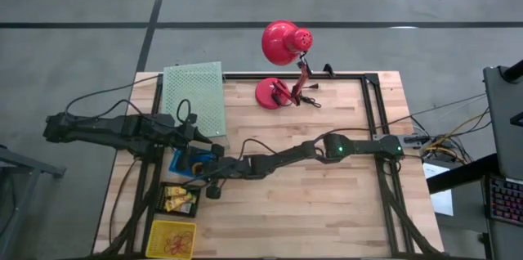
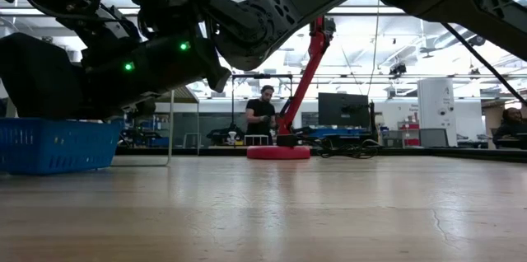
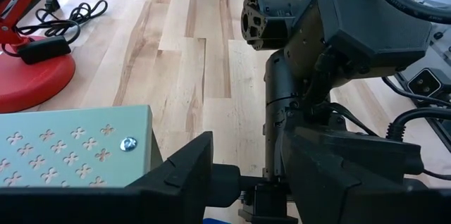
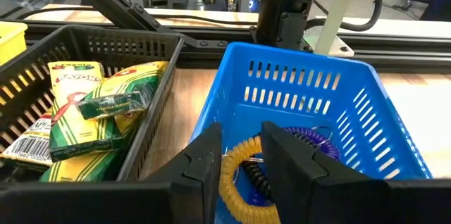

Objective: Pick & Place Office Desk Supplies
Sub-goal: Put the blue bin on the shelf

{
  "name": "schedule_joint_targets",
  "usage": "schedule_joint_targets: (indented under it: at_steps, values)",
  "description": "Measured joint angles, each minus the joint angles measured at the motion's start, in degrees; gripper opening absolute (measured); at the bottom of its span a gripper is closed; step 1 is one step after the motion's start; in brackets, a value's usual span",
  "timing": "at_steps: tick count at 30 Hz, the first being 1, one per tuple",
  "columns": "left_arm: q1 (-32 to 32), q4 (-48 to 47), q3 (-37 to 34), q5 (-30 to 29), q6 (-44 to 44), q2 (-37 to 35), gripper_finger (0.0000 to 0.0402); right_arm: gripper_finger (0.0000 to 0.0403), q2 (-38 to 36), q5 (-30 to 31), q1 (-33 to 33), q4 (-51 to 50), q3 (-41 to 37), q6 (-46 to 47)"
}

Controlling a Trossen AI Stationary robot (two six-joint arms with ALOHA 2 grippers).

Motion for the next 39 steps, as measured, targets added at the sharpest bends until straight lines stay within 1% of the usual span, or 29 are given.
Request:
schedule_joint_targets:
  at_steps: [10,16,20,25,29,37,39]
  values:
    - [0.0,0.0,0.0,0.0,0.0,0.0,0.0173,0.0103,0.0,0.4,0.0,3.0,-0.1,-3.0]
    - [0.0,0.0,0.0,0.0,0.0,0.0,0.0173,0.0095,0.0,0.9,0.0,3.0,-0.1,-3.0]
    - [0.0,0.0,0.0,0.0,0.0,0.0,0.0173,0.0090,0.0,4.1,0.7,3.0,-0.1,-5.6]
    - [0.0,0.0,0.0,0.0,0.0,0.0,0.0173,0.0090,-0.1,11.7,3.1,3.5,-0.1,-12.4]
    - [0.0,0.0,0.0,0.0,0.0,0.0,0.0173,0.0097,-0.2,15.4,4.5,3.5,-0.1,-16.9]
    - [0.0,0.0,0.0,0.0,0.0,0.0,0.0173,0.0117,-0.4,15.7,4.9,3.5,-0.1,-17.8]
    - [0.0,0.0,0.0,0.0,0.0,0.0,0.0173,0.0120,-0.5,16.6,5.4,3.4,-0.1,-18.0]
